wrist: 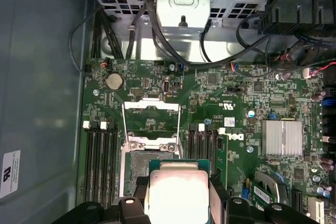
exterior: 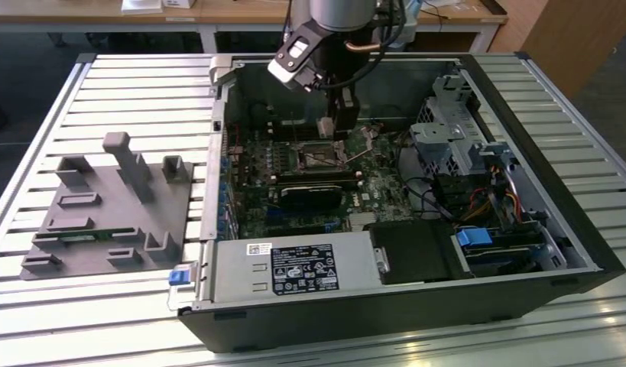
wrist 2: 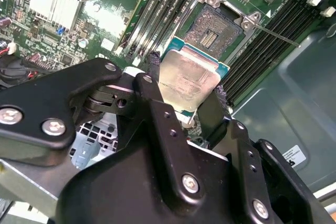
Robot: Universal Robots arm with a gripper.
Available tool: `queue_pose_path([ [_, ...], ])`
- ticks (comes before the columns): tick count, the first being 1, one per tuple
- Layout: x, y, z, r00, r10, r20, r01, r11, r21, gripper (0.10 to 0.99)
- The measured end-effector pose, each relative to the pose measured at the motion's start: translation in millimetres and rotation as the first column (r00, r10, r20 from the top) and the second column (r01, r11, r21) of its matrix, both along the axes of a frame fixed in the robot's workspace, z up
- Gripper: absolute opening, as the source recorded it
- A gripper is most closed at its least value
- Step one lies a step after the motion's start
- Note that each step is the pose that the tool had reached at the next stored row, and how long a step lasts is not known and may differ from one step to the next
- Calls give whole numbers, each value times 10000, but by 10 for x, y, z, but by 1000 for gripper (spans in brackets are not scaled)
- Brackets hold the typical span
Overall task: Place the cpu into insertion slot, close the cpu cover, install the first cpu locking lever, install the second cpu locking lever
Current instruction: 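Place the cpu into insertion slot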
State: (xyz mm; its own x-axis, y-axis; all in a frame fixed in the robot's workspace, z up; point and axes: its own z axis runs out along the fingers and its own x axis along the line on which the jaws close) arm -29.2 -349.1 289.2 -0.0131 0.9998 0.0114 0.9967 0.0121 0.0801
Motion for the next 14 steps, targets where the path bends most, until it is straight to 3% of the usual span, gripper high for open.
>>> queue_pose_path([
  [14, 0, 0, -32, 10000, 0, 0, 0, 10000, 0, 537],
])
